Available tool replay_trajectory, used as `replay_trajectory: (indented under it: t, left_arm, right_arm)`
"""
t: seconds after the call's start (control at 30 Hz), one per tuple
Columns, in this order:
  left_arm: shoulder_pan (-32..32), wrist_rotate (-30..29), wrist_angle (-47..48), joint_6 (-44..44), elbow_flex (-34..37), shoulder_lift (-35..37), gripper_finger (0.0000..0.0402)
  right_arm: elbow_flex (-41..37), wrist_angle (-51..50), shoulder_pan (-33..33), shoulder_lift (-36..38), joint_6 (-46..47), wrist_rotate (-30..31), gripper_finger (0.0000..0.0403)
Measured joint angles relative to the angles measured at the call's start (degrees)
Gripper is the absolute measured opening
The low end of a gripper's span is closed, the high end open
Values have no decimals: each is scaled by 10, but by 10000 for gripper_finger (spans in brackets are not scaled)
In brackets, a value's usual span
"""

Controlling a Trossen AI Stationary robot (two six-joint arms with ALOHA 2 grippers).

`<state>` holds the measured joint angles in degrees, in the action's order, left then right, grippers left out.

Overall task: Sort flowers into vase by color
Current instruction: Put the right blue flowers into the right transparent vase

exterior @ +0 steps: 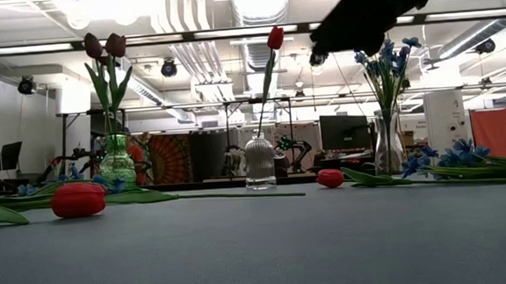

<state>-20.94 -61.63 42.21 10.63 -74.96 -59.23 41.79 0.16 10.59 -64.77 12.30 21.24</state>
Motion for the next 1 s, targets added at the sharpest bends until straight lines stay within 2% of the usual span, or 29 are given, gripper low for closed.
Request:
replay_trajectory:
  t: [0.13,0.27,0.4,0.57,0.73,1.0]
  left_arm:
    - [-92,-22,65,87,-21,-25,243]
    - [-153,-23,89,147,-22,-45,243]
    - [-189,18,102,179,-19,-66,243]
    - [-209,119,127,226,-18,-104,243]
    - [-210,149,148,269,-5,-151,243]
    - [-209,206,136,306,9,-238,243]
  right_arm:
    - [1,-55,0,0,8,-1,180]
    - [-1,-117,-1,0,42,-2,180]
    - [-1,-182,-1,2,97,-2,180]
    - [20,-308,-1,1,220,-2,180]
    - [41,-448,-1,2,344,-12,180]
    - [55,-605,0,2,447,-142,180]
